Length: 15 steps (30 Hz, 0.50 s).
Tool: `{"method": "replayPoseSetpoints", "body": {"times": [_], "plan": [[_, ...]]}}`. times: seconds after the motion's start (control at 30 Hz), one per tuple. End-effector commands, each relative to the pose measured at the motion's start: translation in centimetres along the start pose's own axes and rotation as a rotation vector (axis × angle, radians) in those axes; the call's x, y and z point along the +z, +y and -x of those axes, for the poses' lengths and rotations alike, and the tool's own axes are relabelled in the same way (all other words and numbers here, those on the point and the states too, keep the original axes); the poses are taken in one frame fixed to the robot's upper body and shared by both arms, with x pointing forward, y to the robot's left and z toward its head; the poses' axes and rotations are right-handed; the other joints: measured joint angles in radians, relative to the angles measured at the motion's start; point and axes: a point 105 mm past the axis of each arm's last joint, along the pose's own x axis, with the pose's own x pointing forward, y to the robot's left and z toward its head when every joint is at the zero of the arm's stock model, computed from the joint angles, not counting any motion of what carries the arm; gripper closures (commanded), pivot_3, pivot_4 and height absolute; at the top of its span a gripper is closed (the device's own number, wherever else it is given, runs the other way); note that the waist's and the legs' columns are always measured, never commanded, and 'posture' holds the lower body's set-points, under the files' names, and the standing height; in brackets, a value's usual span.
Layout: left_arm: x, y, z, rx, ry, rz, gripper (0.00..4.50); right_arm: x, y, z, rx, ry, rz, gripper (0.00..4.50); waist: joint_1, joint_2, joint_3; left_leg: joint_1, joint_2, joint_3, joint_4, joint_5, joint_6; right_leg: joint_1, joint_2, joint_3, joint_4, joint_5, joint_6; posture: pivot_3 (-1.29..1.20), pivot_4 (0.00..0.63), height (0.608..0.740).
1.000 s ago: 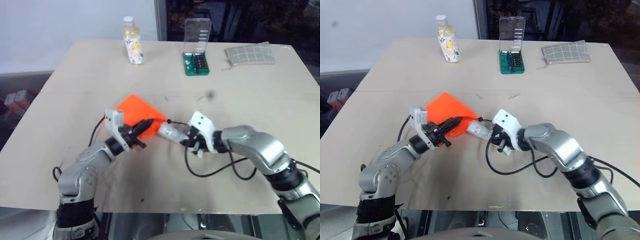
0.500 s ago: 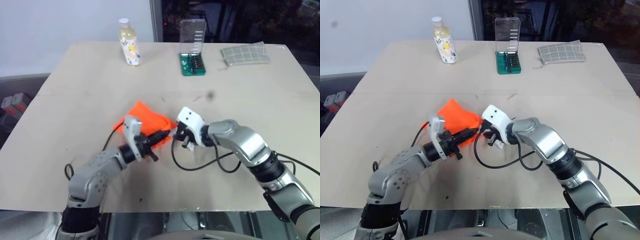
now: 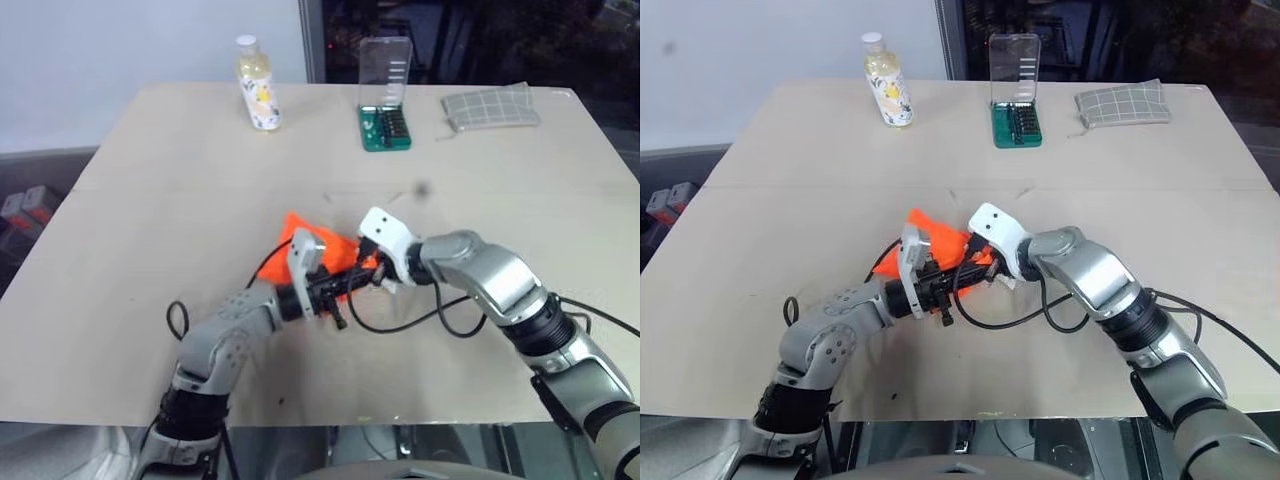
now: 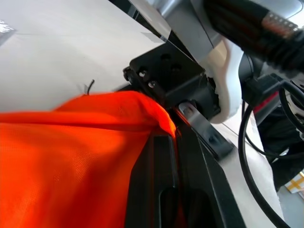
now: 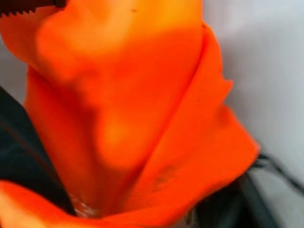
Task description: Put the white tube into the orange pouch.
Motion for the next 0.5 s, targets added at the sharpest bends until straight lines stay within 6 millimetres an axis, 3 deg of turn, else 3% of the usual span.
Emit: {"method": "replayPoseSetpoints", "body": {"times": [0.03,0.13,0.17,0.3,0.5], "plan": [[0.2,-1.3,-0.8,-0.078,-0.009,-0.008,4.5,2.7,0.6,1.1,0.017,-0.082,0.106,1.65,0.0,0.0,0.0,0.0,0.0,0.0,0.0,0.0,0.0,0.0,0.0,0.0,0.0,0.0,0.0,0.0,0.15,0.74],[0.2,-1.1,-0.9,-0.07,-0.017,-0.007,4.5,3.8,0.3,1.3,-0.005,-0.152,0.065,0.26,-0.002,0.0,0.0,0.0,0.0,0.0,0.0,0.0,0.0,0.0,0.0,0.0,0.0,0.0,0.0,0.0,0.15,0.74],[0.3,-0.8,-0.8,-0.055,-0.025,-0.009,4.5,4.0,0.1,1.5,-0.009,-0.163,0.05,0.01,-0.003,0.0,0.0,0.0,0.0,0.0,0.0,0.0,0.0,0.0,0.001,0.0,0.0,0.0,0.0,0.0,0.15,0.74],[1.7,1.0,0.0,0.044,-0.104,0.014,4.5,3.5,0.0,3.3,0.011,-0.165,0.037,0.01,0.003,0.0,0.0,0.0,0.001,0.0,0.0,0.0,0.0,-0.001,0.0,0.0,0.0,0.0,0.0,0.0,0.15,0.74],[2.7,3.0,0.9,0.144,-0.182,0.078,4.5,2.5,1.7,5.6,0.128,-0.179,0.034,0.01,-0.003,0.0,0.0,-0.002,0.0,-0.001,0.0,0.0,0.001,-0.001,0.0,-0.001,-0.001,0.0,0.0,0.0,0.15,0.74]]}}
